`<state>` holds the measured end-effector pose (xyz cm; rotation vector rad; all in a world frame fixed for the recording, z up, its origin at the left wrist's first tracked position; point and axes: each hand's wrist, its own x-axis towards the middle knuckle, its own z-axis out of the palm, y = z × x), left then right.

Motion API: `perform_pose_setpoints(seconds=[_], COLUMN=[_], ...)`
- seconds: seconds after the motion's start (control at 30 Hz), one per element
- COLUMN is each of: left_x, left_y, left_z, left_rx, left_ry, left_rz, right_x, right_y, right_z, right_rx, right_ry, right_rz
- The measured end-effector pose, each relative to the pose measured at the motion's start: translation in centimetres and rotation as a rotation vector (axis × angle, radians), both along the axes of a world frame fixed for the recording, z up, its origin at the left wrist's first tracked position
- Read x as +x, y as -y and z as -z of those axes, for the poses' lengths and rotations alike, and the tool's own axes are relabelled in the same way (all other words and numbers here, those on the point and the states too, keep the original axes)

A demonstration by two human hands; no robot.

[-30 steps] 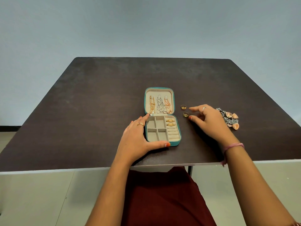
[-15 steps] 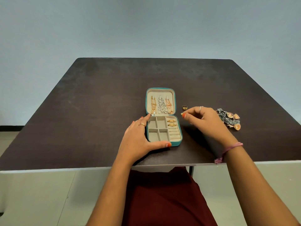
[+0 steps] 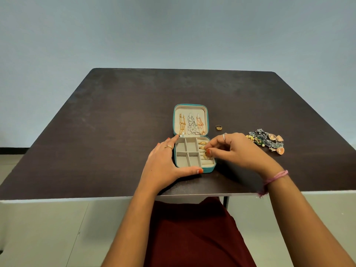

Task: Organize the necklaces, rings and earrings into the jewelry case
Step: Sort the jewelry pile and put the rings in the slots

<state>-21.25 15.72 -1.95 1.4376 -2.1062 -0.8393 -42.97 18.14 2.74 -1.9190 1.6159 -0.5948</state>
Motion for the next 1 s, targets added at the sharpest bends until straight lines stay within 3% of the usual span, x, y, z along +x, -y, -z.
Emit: perform_pose_setpoints(seconds=[0.1, 0.27, 0.4, 0.53, 0.73, 1.0], left_x=[0.0, 0.0, 0.0, 0.0, 0.1, 0.0], left_y=[-0.1, -0.2, -0.1, 0.0, 0.0, -0.1], left_z=[-0.1, -0.2, -0.1, 0.0, 0.1, -0.2], left_rx=[0.005, -0.001, 0.005, 0.012, 0.016, 0.017], left_ry=[0.002, -0.007, -0.005, -0.001, 0.001, 0.005], left_rz=[0.004, 0.0, -0.003, -0.01, -0.007, -0.006], right_x=[0.5, 1.8, 1.5, 0.1, -1.2, -1.1], right_y=[-0.1, 0.4, 0.3, 0.4, 1.3, 2.7], right_z=[0.0, 0.0, -0.9, -1.2, -0.6, -0.5], right_rx=[-0.031, -0.054, -0.026, 0.0, 0.208, 0.297], right_ry=[0.009, -0.206, -0.209, -0.133, 0.234, 0.227], right_rz=[0.025, -0.01, -0.067, -0.065, -0.144, -0.251])
